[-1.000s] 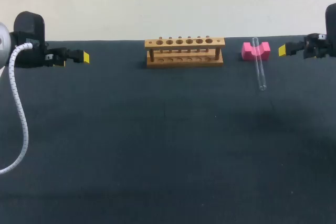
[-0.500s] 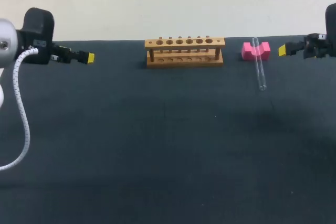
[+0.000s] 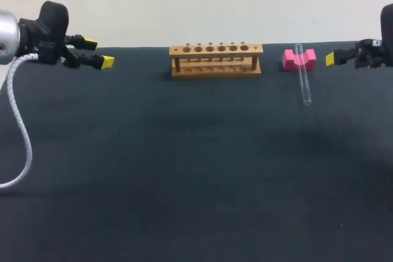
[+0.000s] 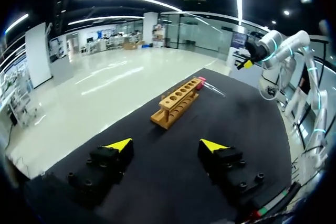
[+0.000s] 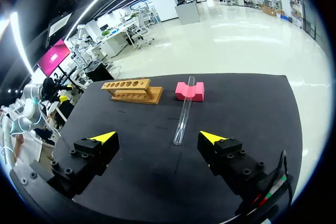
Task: Grasp the test tube, adjust it, and insert it.
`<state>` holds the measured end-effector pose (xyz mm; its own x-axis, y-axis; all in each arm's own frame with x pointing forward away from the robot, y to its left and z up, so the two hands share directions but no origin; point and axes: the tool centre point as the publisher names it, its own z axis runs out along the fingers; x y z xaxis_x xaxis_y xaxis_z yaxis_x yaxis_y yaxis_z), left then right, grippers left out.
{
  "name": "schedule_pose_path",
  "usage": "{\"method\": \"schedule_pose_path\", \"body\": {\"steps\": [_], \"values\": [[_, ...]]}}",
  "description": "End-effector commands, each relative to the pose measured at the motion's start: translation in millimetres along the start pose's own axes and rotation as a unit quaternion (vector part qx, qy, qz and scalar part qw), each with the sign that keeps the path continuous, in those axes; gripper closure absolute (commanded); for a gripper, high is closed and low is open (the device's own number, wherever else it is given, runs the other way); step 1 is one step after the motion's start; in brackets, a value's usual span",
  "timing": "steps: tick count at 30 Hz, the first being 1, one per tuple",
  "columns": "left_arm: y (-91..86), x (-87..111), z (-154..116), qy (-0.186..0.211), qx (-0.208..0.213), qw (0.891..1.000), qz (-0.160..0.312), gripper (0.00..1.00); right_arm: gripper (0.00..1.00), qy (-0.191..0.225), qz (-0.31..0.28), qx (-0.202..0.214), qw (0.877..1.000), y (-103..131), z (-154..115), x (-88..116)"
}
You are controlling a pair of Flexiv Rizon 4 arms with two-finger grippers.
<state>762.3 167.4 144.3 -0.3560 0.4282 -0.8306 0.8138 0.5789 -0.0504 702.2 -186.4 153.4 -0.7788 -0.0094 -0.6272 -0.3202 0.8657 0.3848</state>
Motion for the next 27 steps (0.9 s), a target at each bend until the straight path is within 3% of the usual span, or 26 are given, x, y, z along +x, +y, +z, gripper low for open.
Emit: {"method": "schedule_pose_path", "body": {"steps": [1, 5, 6, 8, 9, 10, 11, 27], "values": [[12.1, 0.3, 12.0, -0.053, 0.109, 0.993, 0.016, 1.00, 0.00, 0.000, 0.000, 0.000, 1.000, 0.0, 0.3, -0.1], [16.6, -1.4, 19.8, -0.051, 0.126, 0.990, 0.027, 1.00, 0.00, 0.000, 0.000, 0.000, 1.000, 0.0, 0.3, -0.1], [17.7, -1.6, 21.5, -0.053, 0.129, 0.990, 0.030, 0.96, 0.00, 0.000, 0.000, 0.000, 1.000, 0.0, 0.3, -0.1], [19.9, -2.2, 25.9, -0.050, 0.136, 0.989, 0.035, 1.00, 0.00, 0.000, 0.000, 0.000, 1.000, 0.0, 0.3, -0.1], [20.6, -2.2, 26.9, -0.052, 0.141, 0.988, 0.039, 0.68, 0.00, 0.000, 0.000, 0.000, 1.000, 0.0, 0.3, -0.1], [21.8, -2.4, 29.5, -0.049, 0.141, 0.988, 0.040, 0.16, 0.00, 0.000, 0.000, 0.000, 1.000, 0.0, 0.3, -0.1], [22.9, -2.9, 32.2, -0.046, 0.141, 0.988, 0.040, 0.00, 0.00, 0.000, 0.000, 0.000, 1.000, 0.0, 0.3, -0.1], [26.2, -5.4, 72.3, -0.050, 0.162, 0.982, 0.078, 0.00, 0.00, 0.000, 0.000, 0.000, 1.000, 0.0, 0.3, -0.1]]}}
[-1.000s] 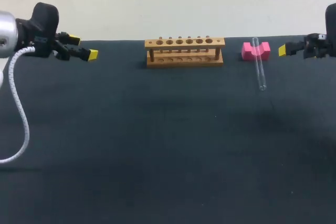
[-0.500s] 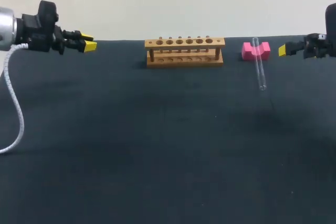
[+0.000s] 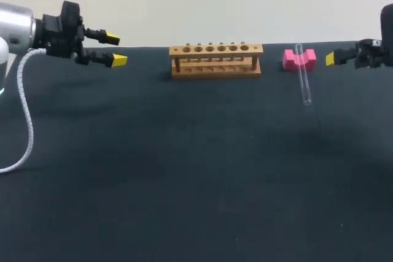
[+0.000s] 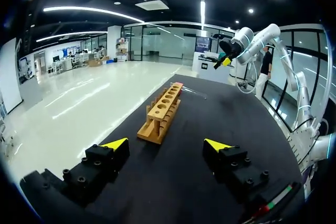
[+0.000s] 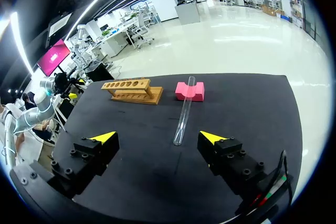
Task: Grasp the test tube, adjust it, and insert it.
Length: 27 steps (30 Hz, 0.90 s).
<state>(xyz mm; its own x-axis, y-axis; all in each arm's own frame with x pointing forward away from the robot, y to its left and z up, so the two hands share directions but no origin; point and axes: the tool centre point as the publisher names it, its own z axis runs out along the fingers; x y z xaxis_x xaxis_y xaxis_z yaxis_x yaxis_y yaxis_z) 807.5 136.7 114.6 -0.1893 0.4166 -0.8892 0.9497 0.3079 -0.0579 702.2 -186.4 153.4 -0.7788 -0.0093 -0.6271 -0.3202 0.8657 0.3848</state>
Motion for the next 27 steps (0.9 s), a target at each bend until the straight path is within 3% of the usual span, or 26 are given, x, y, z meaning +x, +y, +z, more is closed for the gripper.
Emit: {"method": "schedule_pose_path", "body": {"steps": [1, 13, 27], "values": [[9.1, 1.5, 14.2, -0.003, 0.032, 0.999, 0.005, 0.00, 0.00, 0.000, 0.000, 0.000, 1.000, 0.0, 0.3, -0.1], [10.2, 4.3, 36.0, -0.014, 0.033, 0.999, 0.021, 0.00, 0.00, 0.000, 0.000, 0.000, 1.000, 0.0, 0.3, -0.1], [7.9, 6.5, 40.0, -0.016, 0.015, 0.999, 0.022, 0.00, 0.00, 0.000, 0.000, 0.000, 1.000, 0.0, 0.3, -0.1]]}}
